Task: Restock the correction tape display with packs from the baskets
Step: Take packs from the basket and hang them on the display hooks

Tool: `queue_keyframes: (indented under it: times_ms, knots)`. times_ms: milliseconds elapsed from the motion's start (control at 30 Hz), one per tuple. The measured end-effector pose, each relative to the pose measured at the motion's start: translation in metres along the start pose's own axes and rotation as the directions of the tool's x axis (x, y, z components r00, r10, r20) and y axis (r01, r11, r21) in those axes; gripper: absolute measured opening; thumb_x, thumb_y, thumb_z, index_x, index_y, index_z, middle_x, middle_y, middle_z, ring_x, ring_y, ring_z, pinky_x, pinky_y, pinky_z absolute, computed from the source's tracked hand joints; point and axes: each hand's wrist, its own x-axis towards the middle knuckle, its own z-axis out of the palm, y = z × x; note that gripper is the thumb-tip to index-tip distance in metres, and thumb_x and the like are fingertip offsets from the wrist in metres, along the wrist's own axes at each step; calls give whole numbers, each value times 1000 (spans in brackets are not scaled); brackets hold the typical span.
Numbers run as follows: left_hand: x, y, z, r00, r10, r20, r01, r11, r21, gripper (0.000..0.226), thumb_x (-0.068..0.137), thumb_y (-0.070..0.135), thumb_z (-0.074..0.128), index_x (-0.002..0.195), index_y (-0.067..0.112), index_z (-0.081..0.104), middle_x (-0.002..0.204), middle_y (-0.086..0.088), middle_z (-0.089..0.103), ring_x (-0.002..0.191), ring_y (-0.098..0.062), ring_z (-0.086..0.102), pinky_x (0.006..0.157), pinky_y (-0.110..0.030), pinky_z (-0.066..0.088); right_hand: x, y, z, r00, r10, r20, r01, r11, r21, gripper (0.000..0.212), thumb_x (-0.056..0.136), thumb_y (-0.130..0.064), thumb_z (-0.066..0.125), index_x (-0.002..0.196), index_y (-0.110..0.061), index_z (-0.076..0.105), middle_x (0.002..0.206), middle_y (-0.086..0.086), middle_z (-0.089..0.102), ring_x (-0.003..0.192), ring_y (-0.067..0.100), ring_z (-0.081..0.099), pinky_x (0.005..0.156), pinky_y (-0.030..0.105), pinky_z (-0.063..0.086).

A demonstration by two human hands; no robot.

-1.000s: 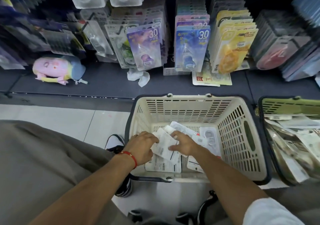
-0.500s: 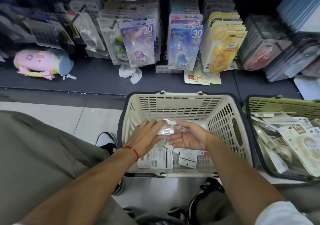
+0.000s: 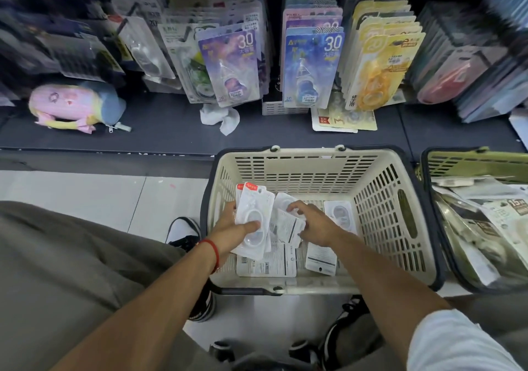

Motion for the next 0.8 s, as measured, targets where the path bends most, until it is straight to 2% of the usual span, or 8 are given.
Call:
queue_keyframes:
  times_ms: [100, 200, 333, 400, 500, 600, 700, 800]
  knots:
    - [3, 0, -1, 999, -6, -32, 6, 1000, 12, 57, 93, 14, 76, 139, 31, 47, 125, 1, 68, 115, -26, 64, 103, -50, 53, 4, -7, -8, 992, -105, 73, 111, 991, -71, 82, 81, 13, 66, 140, -42, 52, 145, -7, 46, 122, 13, 48, 87, 32, 54]
    - [4, 0, -1, 999, 3, -47, -4, 1000, -9, 56, 94, 12, 75, 138, 32, 47, 122, 2, 68, 111, -23, 65, 93, -42, 55, 5, -12, -10, 984, -132, 122, 152, 973, -175, 84, 86, 13, 61, 152, -37, 49, 158, -6, 45, 132, 16, 49, 96, 27, 47]
    - [2, 1, 0, 999, 17, -52, -19, 999, -41, 53, 94, 9, 74, 136, 31, 50, 121, 0, 70, 110, -24, 67, 94, -44, 56, -1, -14, -3, 979, -121, 163, 167, 936, -310, 81, 92, 16, 51, 155, -35, 49, 160, 0, 45, 144, 22, 44, 110, 37, 46]
    - [1, 1, -1, 998, 32, -60, -35, 998, -56, 54, 94, 8, 75, 136, 30, 50, 120, 2, 70, 111, -24, 67, 94, -45, 57, -3, -13, -1, 975, -134, 175, 191, 912, -363, 71, 96, 10, 56, 154, -31, 51, 156, 3, 49, 142, 23, 47, 110, 37, 45]
    - [-1, 3, -2, 995, 66, -71, -73, 992, -107, 53, 94, 9, 75, 134, 33, 50, 121, 5, 69, 109, -18, 66, 85, -38, 55, -7, -19, -15, 978, -176, 111, 200, 943, -265, 50, 98, -16, 73, 146, -24, 62, 133, 5, 66, 117, 21, 63, 94, 29, 46]
    - [-3, 4, -5, 987, 119, -106, -129, 986, -102, 55, 94, 12, 75, 133, 39, 48, 118, 12, 69, 105, -9, 65, 77, -29, 50, -13, -31, -46, 978, -195, -78, 188, 978, -89, 27, 98, -42, 71, 115, -22, 79, 100, 0, 77, 86, 18, 69, 80, 34, 53]
    - [-5, 7, -4, 983, 154, -103, -163, 983, -85, 57, 93, 14, 75, 132, 45, 47, 117, 11, 69, 106, -12, 67, 78, -30, 50, -18, -40, -76, 967, -83, -239, 100, 993, 60, 44, 101, -50, 63, 69, -20, 63, 60, -10, 53, 53, 9, 45, 58, 30, 41]
    - [-8, 11, 5, 991, 124, -56, -130, 985, -112, 51, 92, 13, 72, 121, 51, 52, 118, 7, 72, 105, -16, 69, 80, -34, 54, -24, -53, -92, 979, 0, -204, 66, 946, 318, 55, 102, -52, 62, 54, -28, 46, 50, -17, 36, 44, 5, 33, 60, 29, 34]
